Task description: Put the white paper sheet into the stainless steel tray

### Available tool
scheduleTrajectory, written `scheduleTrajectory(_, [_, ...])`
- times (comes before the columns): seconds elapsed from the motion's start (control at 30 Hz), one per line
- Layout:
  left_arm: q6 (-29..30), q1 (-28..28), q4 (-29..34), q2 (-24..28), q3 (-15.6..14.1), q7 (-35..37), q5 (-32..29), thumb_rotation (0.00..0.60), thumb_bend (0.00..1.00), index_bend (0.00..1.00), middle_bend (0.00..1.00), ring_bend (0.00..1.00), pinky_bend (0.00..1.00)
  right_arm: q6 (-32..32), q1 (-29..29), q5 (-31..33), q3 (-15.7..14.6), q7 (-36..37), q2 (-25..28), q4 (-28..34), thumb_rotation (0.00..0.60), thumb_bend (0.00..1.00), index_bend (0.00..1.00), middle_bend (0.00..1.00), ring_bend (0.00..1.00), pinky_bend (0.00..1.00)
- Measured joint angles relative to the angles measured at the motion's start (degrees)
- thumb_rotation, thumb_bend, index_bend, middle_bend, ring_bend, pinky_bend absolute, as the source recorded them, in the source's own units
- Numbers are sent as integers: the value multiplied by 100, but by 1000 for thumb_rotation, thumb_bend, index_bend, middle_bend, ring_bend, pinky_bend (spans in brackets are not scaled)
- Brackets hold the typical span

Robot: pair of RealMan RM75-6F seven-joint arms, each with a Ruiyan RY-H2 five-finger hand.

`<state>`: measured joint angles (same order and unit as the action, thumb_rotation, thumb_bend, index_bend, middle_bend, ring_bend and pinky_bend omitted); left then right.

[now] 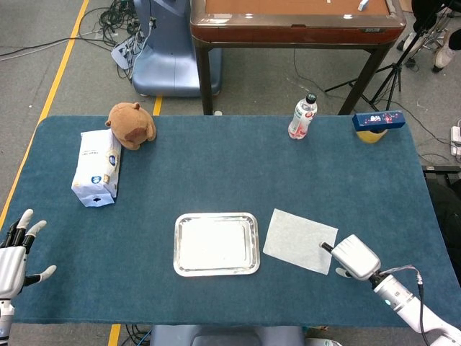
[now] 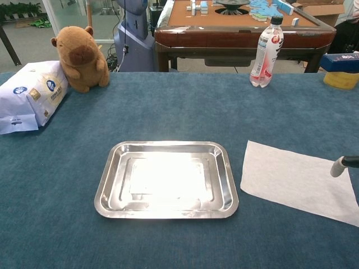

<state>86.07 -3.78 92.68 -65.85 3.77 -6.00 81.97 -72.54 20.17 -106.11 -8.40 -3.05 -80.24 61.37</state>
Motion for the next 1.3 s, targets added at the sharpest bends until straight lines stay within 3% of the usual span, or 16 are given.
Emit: scheduleTrajectory(1.3, [47, 44, 46, 53, 11, 62, -6, 600, 0, 180, 0, 0, 319, -171, 180, 100, -67, 303, -649, -614, 600, 0, 326, 1000, 1000, 1000])
